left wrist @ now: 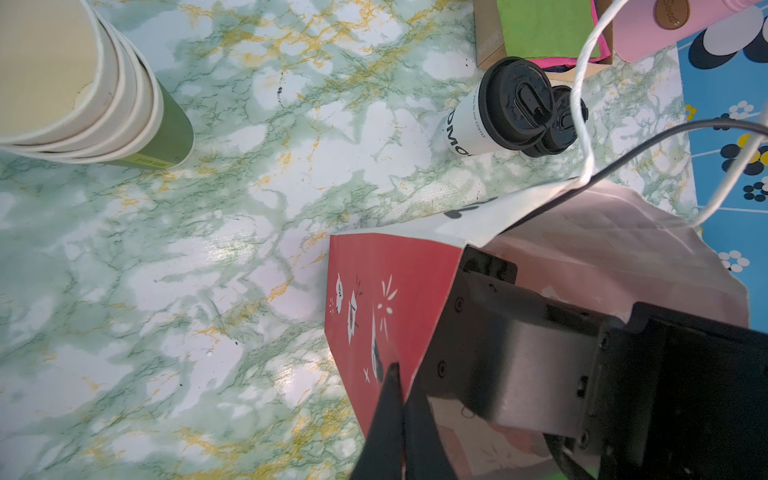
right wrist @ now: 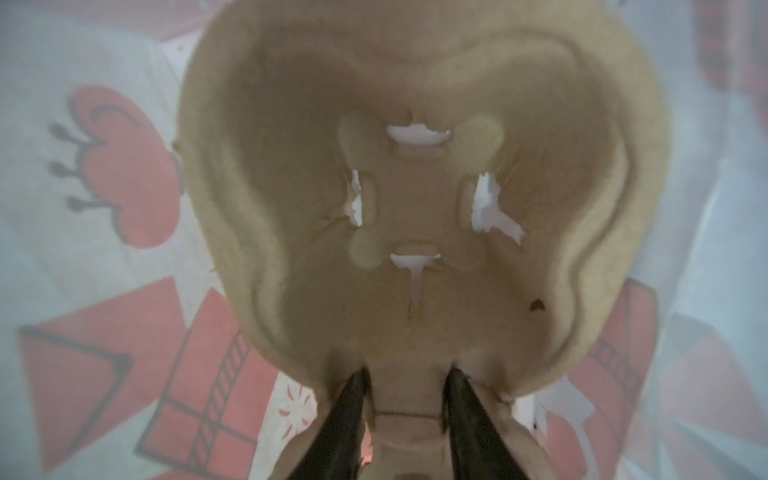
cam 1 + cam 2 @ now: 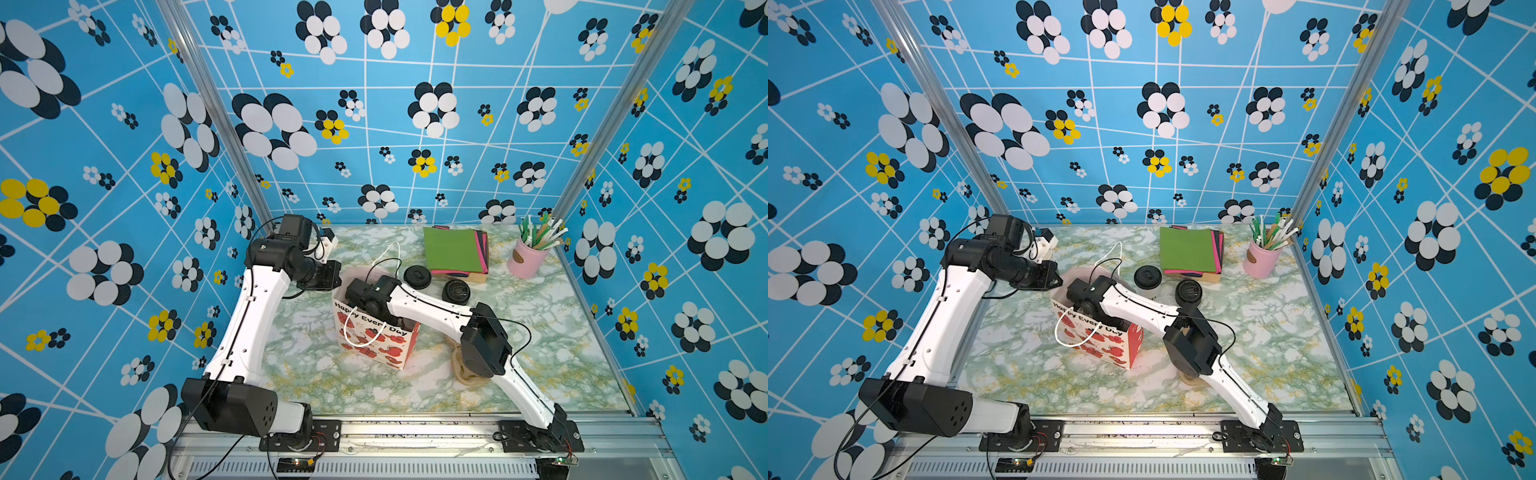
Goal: Pack the takeout coffee
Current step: 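Lower the cup holder into the bag with the right gripper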
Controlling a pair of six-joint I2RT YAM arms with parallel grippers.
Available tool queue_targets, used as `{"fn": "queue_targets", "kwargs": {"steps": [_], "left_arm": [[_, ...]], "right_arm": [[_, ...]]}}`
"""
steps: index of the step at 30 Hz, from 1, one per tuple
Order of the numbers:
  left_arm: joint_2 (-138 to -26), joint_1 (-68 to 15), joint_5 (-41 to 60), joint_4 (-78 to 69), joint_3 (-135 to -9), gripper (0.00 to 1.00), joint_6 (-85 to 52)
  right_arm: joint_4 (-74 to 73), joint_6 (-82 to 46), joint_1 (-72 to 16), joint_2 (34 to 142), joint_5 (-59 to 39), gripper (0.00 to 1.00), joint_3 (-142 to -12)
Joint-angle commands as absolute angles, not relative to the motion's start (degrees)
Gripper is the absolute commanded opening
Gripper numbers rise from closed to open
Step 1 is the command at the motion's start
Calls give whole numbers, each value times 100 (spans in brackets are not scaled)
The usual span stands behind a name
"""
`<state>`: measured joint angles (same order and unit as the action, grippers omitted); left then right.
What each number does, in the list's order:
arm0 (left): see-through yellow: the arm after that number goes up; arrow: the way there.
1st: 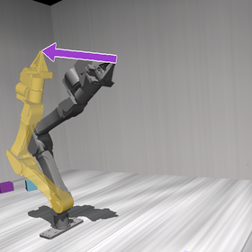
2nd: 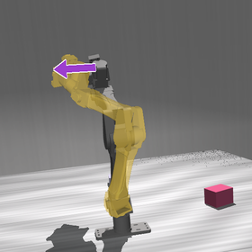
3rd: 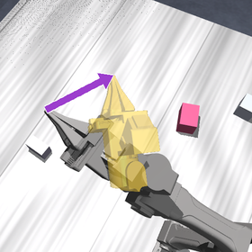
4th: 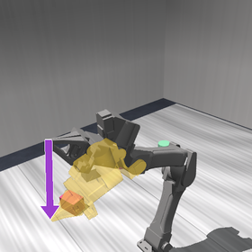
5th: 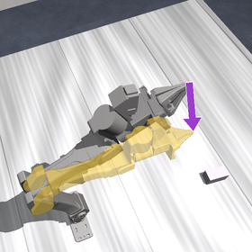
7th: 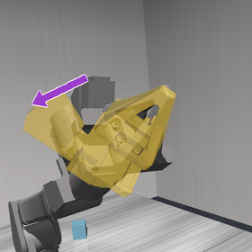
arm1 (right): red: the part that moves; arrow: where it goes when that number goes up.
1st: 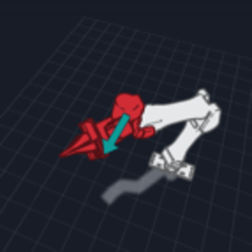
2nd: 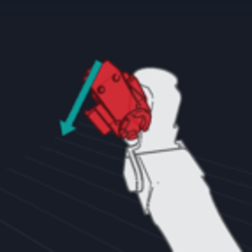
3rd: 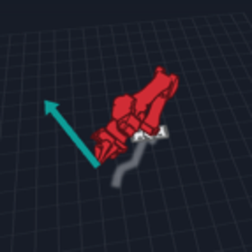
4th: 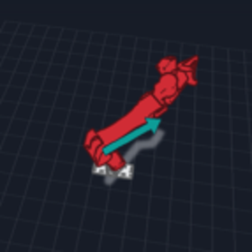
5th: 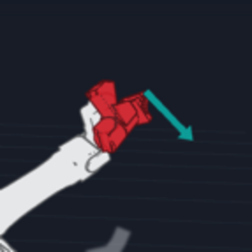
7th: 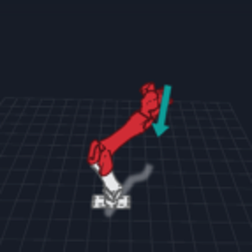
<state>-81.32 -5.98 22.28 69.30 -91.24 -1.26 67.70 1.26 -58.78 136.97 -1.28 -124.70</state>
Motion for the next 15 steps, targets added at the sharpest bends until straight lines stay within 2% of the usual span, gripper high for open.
{"fn": "queue_targets", "kwargs": {"steps": [1, 11, 15], "left_arm": [[-8047, -580, 2214, 6952, -9136, 0, 9], [-7963, -580, 2039, 7119, -9059, 0, 123], [-7889, -578, 2022, 7097, -9013, 0, 130]], "right_arm": [[7181, 68, -5941, 13809, -307, 40, -12640], [6995, -92, -5945, 13183, -299, 50, -12884], [6987, -148, -5946, 13045, -272, 59, -12963]]}}
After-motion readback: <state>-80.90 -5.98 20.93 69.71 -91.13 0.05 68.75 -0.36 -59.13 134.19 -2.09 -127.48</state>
